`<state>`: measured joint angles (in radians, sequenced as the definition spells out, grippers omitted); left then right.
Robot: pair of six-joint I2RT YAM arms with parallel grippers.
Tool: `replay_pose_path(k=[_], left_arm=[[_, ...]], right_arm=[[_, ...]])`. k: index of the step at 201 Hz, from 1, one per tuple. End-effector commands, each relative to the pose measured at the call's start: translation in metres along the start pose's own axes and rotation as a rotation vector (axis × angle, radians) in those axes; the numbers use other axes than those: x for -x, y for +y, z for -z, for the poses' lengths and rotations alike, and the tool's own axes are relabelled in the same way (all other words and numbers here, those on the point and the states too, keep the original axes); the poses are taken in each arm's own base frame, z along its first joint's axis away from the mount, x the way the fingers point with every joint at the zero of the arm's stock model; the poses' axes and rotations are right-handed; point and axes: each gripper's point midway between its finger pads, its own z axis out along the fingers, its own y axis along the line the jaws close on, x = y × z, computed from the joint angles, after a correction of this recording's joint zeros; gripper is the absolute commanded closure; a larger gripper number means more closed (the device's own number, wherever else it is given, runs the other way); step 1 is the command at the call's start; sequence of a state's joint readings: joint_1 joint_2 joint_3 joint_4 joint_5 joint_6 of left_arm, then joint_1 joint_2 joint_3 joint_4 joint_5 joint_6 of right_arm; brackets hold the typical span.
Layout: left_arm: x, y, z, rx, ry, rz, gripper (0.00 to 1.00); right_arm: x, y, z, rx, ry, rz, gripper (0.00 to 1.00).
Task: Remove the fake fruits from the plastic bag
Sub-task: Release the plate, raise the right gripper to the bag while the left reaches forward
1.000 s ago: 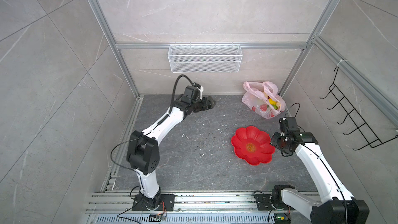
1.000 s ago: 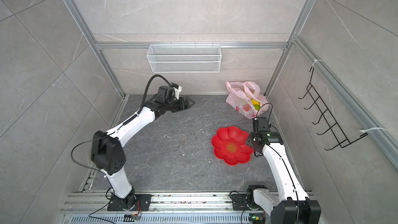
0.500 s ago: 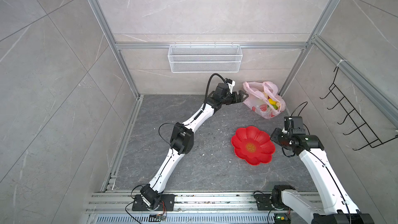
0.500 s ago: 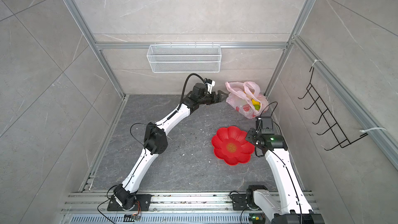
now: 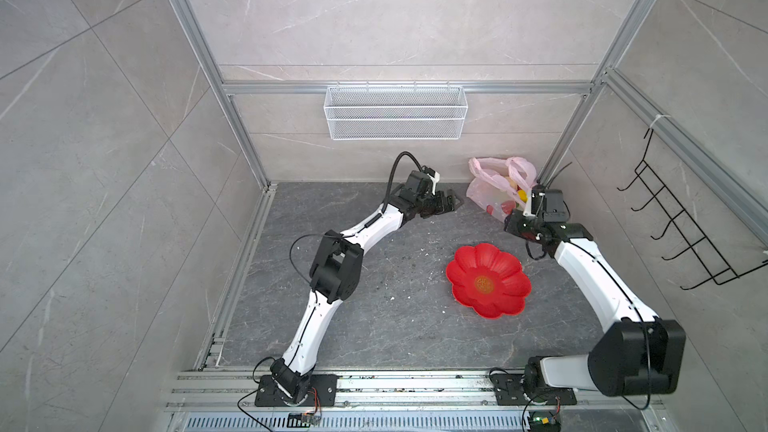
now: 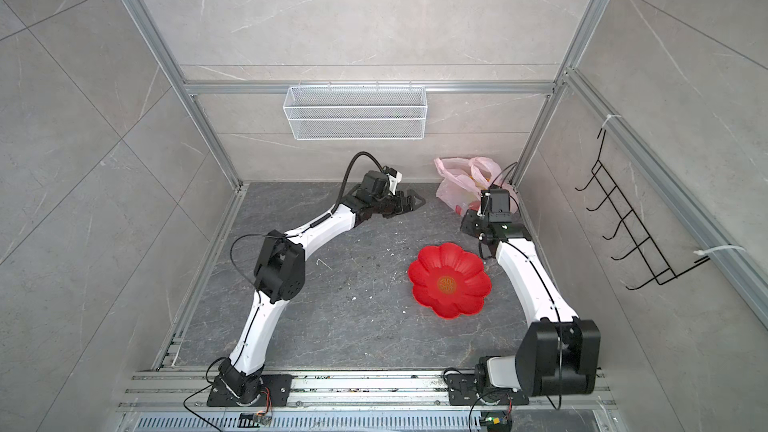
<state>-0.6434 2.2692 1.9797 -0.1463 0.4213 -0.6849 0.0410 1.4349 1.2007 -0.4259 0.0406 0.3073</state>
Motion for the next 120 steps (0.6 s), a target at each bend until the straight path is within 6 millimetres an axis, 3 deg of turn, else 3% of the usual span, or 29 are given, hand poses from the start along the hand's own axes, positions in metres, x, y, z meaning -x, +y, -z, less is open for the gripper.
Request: replay_pose_path(k=[1,30,60,84,120], left_arm=[[0.025,-0.026,0.061,-0.005,-0.084,-0.109,0.03],[0.005,-0.008,0.085,0.049,-0.049,-0.132,0.03],[-0.004,0.006,0.103,0.07,-0.044,-0.137,0.03],[-0.007,0.018,0.113,0.079,-0.05,-0.122,0.03],[-0.003,0.037,0.12,0.092,-0.063,-0.09,0.03]], right_arm=[[0.041,0.026,-0.019,0.009,-0.121,0.158,0.5],[0.064,0.053,-0.054,0.009,-0.131,0.248,0.47],[0.085,0.079,-0.081,0.002,-0.175,0.345,0.42],[0.1,0.089,-0.095,-0.037,-0.178,0.396,0.4],[0.119,0.102,-0.101,-0.106,-0.224,0.476,0.36]])
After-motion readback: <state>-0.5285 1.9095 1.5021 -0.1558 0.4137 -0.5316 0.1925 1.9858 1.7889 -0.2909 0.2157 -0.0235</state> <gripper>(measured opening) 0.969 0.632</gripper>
